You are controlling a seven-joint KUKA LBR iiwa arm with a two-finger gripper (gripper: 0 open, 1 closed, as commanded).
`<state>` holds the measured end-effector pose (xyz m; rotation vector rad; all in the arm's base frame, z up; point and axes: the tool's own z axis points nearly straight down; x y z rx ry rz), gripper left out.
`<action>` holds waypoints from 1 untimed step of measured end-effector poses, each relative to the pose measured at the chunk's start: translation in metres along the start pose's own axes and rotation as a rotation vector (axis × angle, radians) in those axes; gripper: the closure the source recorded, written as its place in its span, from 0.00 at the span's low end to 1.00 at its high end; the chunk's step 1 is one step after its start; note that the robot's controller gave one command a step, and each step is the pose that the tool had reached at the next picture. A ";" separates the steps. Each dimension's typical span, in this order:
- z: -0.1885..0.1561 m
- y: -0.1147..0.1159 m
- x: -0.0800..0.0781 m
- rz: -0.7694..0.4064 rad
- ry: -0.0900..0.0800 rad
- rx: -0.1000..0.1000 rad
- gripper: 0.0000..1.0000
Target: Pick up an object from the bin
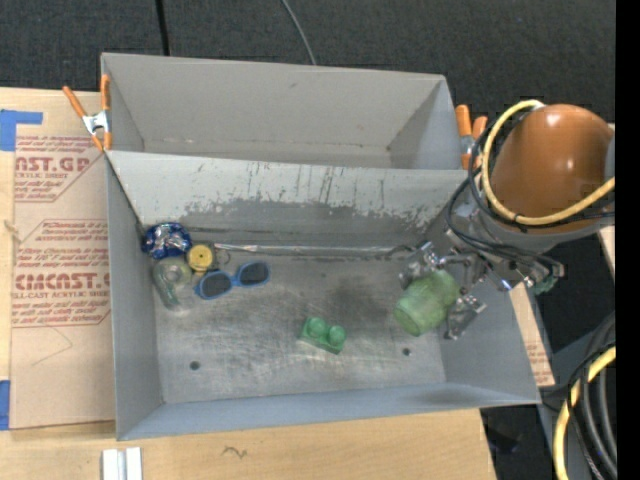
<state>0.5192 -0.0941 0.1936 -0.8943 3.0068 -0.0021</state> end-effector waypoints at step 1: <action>-0.050 -0.014 0.008 -0.019 -0.002 0.003 1.00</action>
Offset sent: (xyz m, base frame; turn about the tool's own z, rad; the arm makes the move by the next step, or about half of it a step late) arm -0.0008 -0.0159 0.0469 -0.0210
